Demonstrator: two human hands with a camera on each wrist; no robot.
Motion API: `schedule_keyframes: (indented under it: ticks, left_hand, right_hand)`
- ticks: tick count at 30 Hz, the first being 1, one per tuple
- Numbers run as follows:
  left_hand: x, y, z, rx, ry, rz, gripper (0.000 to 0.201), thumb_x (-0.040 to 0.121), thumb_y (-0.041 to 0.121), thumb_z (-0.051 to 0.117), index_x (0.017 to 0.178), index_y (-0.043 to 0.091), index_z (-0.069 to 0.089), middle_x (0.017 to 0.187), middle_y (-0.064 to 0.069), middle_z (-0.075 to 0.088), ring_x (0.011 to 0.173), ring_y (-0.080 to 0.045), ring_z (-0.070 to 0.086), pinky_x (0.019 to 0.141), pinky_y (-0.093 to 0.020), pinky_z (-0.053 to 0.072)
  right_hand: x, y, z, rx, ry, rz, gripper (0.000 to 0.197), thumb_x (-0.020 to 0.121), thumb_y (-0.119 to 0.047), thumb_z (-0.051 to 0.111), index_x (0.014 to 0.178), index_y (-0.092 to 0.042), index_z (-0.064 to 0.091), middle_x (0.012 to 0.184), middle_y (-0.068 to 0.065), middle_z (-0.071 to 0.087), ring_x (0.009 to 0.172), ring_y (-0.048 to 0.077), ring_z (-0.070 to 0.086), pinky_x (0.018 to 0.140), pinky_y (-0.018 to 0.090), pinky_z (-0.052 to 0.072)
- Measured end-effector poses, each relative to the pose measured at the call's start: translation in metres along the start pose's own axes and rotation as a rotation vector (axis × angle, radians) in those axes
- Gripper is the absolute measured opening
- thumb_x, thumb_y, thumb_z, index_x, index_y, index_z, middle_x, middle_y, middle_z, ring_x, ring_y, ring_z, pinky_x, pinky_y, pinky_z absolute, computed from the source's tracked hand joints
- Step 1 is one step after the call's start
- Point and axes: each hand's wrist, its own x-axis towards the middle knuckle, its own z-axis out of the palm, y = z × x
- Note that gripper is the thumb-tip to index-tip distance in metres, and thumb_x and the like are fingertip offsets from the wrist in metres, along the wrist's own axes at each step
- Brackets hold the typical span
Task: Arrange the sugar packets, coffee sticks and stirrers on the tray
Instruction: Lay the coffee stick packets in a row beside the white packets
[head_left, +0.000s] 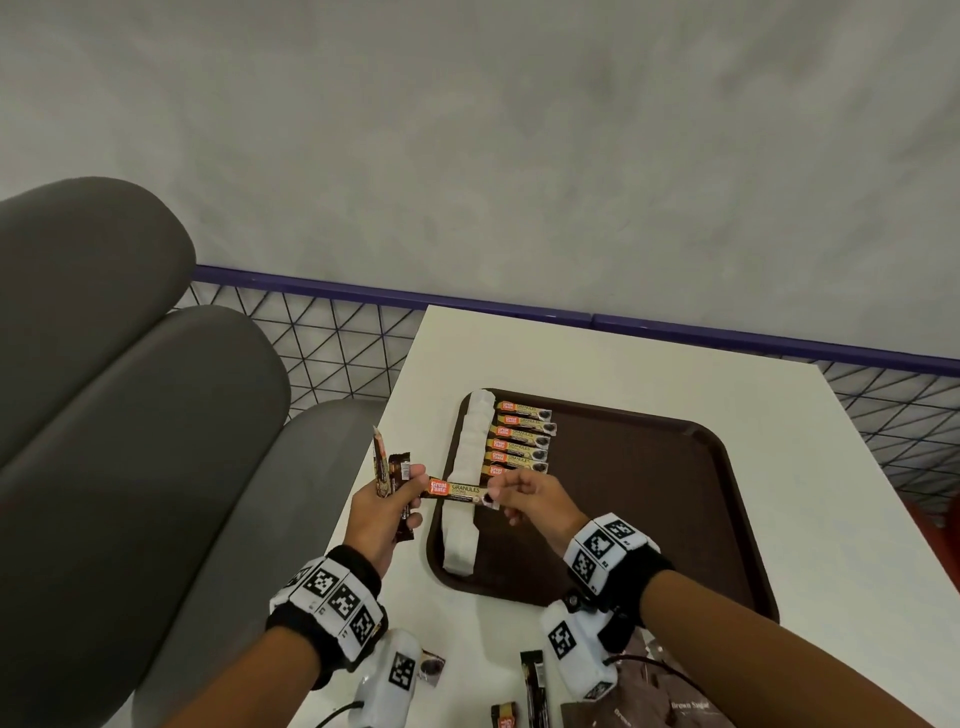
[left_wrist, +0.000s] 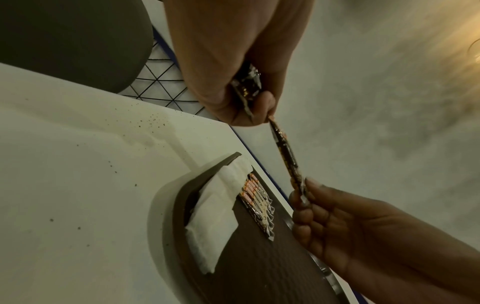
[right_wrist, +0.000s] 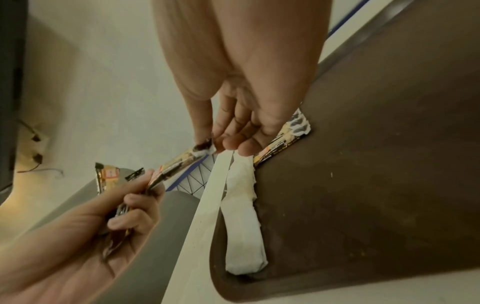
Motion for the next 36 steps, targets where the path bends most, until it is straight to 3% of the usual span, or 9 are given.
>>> schedule_keyframes:
  ticks: [4, 7, 11, 17, 19, 23, 26, 32, 36]
  left_hand:
    - [0.002, -0.004, 0.006, 0.009, -0.01, -0.029, 0.009, 0.086, 0.008, 0.064, 0.094, 0.009, 0.065, 0.072, -0.006, 0.051, 0.058, -0.012, 0.044, 0.043, -0.019, 0.038]
    - [0.005, -0.005, 0.005, 0.021, -0.008, -0.064, 0.012, 0.085, 0.014, 0.066, 0.096, 0.011, 0.064, 0.077, -0.004, 0.052, 0.063, -0.012, 0.045, 0.049, -0.022, 0.039]
    - [0.011, -0.008, -0.007, -0.053, 0.07, -0.09, 0.018, 0.087, 0.005, 0.059, 0.104, 0.008, 0.064, 0.083, -0.001, 0.053, 0.069, -0.011, 0.044, 0.047, -0.021, 0.042]
    - [0.01, -0.01, -0.024, -0.041, 0.133, -0.073, 0.017, 0.091, 0.013, 0.056, 0.108, 0.012, 0.062, 0.082, 0.0, 0.047, 0.072, -0.01, 0.043, 0.057, -0.024, 0.046]
    - [0.008, -0.009, -0.025, -0.028, 0.132, -0.06, 0.02, 0.092, 0.014, 0.055, 0.111, 0.012, 0.062, 0.086, 0.001, 0.048, 0.076, -0.01, 0.044, 0.065, -0.027, 0.049]
    - [0.008, -0.012, -0.026, -0.017, 0.147, -0.045, 0.03, 0.093, 0.014, 0.055, 0.122, 0.013, 0.059, 0.106, 0.001, 0.052, 0.084, -0.01, 0.046, 0.073, -0.03, 0.052]
    - [0.009, -0.014, -0.027, -0.031, 0.164, -0.045, 0.03, 0.092, 0.013, 0.055, 0.123, 0.013, 0.058, 0.099, -0.001, 0.052, 0.083, -0.011, 0.048, 0.077, -0.032, 0.053]
    - [0.011, -0.017, -0.03, -0.022, 0.182, -0.045, 0.022, 0.091, 0.014, 0.057, 0.112, 0.008, 0.058, 0.087, -0.004, 0.052, 0.071, -0.014, 0.061, 0.093, -0.043, 0.049]
    - [0.013, -0.018, -0.03, -0.021, 0.166, -0.042, 0.025, 0.09, 0.013, 0.058, 0.113, 0.004, 0.057, 0.087, -0.007, 0.052, 0.08, -0.015, 0.055, 0.08, -0.034, 0.053]
  right_hand:
    - [0.003, 0.004, -0.008, 0.02, 0.009, 0.035, 0.009, 0.083, -0.001, 0.062, 0.086, -0.009, 0.064, 0.076, 0.002, 0.061, 0.063, 0.008, 0.05, 0.054, 0.016, 0.044]
    - [0.009, 0.008, -0.021, 0.028, 0.113, 0.059, 0.008, 0.084, -0.001, 0.061, 0.088, -0.007, 0.065, 0.076, 0.003, 0.06, 0.063, 0.009, 0.049, 0.054, 0.017, 0.043]
    - [0.014, 0.021, -0.049, -0.023, 0.251, 0.121, 0.012, 0.084, -0.004, 0.062, 0.081, -0.015, 0.064, 0.072, 0.001, 0.059, 0.059, 0.008, 0.043, 0.05, 0.017, 0.038]
    - [0.011, 0.035, -0.065, -0.162, 0.306, 0.167, 0.008, 0.085, -0.003, 0.061, 0.09, -0.007, 0.066, 0.069, -0.002, 0.058, 0.058, 0.007, 0.042, 0.04, 0.007, 0.035]
    - [0.015, 0.04, -0.064, -0.206, 0.333, 0.179, 0.006, 0.084, -0.004, 0.063, 0.084, -0.009, 0.067, 0.07, -0.003, 0.059, 0.06, 0.007, 0.045, 0.046, 0.008, 0.038]
    - [0.027, 0.047, -0.057, -0.292, 0.384, 0.188, 0.008, 0.08, -0.008, 0.068, 0.075, -0.015, 0.069, 0.077, 0.002, 0.064, 0.08, 0.015, 0.057, 0.077, 0.025, 0.044]
    - [0.031, 0.043, -0.051, -0.357, 0.419, 0.173, 0.01, 0.08, -0.009, 0.068, 0.089, -0.005, 0.071, 0.086, 0.007, 0.066, 0.085, 0.015, 0.056, 0.079, 0.022, 0.04]
    - [0.039, 0.041, -0.043, -0.378, 0.478, 0.204, 0.007, 0.08, -0.011, 0.069, 0.086, -0.007, 0.07, 0.097, 0.011, 0.069, 0.09, 0.017, 0.058, 0.084, 0.025, 0.045]
    - [0.039, 0.041, -0.04, -0.401, 0.48, 0.213, 0.007, 0.081, -0.012, 0.069, 0.077, -0.015, 0.064, 0.096, 0.01, 0.069, 0.095, 0.022, 0.062, 0.084, 0.028, 0.047]
